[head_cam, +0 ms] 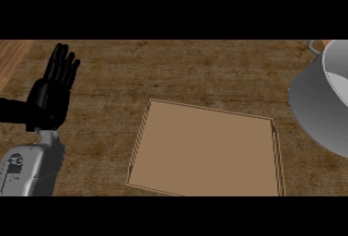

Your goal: Pick the bell pepper from the tray and place it in the pot

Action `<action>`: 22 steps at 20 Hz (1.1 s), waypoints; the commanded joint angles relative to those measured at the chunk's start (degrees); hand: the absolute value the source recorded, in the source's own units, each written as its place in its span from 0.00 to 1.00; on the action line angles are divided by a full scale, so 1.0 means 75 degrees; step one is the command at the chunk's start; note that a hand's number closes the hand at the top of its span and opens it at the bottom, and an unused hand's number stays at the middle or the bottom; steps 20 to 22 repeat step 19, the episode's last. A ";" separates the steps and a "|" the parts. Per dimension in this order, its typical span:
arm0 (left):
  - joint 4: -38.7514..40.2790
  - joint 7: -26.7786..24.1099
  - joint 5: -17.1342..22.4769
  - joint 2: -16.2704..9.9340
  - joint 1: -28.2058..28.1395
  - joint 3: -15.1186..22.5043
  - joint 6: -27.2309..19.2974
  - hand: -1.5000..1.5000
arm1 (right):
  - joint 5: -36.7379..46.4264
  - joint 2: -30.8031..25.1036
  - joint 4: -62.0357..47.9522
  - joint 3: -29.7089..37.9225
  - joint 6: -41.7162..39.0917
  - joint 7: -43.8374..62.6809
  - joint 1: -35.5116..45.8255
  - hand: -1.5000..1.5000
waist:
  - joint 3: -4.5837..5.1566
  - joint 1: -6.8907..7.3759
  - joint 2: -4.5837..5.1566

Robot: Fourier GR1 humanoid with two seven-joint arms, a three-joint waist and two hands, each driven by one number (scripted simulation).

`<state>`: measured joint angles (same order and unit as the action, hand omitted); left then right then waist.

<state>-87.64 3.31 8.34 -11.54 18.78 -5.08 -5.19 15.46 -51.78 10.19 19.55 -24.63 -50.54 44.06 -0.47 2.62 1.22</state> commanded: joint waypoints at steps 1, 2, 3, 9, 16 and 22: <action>0.0015 -0.0166 -0.0016 0.0144 -0.0059 0.0066 -0.0023 0.50 | -0.0478 -0.0201 -0.0274 0.0390 -0.1697 -0.0600 0.0018 0.00 | -0.0028 0.0047 0.0072; -0.0067 -0.0120 0.0059 0.0093 -0.0324 0.0000 0.0032 0.50 | -0.0655 -0.0446 -0.0337 0.0563 -0.1807 -0.0496 -0.0028 0.00 | -0.0036 0.0090 0.0050; 0.0032 -0.0064 -0.0065 0.0136 0.0108 0.0052 -0.0124 0.50 | -0.0668 -0.0379 -0.0302 0.0547 -0.1841 -0.0400 0.0029 0.00 | -0.0048 -0.0004 0.0100; -0.0025 -0.0179 -0.0038 0.0128 -0.0063 0.0076 -0.0009 0.50 | -0.0987 -0.0747 -0.0222 0.0775 -0.2044 -0.0053 -0.0136 0.00 | -0.0066 0.0026 0.0126; -0.0040 -0.0099 -0.0016 0.0255 0.0010 0.0089 -0.0125 0.50 | -0.1262 -0.0909 -0.0042 0.0938 -0.2087 0.0383 -0.0226 0.00 | -0.0092 0.0074 0.0156; -0.0153 -0.0055 -0.0057 0.0243 0.0014 0.0158 -0.0112 0.50 | -0.1383 -0.0946 0.0008 0.1027 -0.1956 0.0463 -0.0392 0.00 | -0.0126 0.0059 0.0154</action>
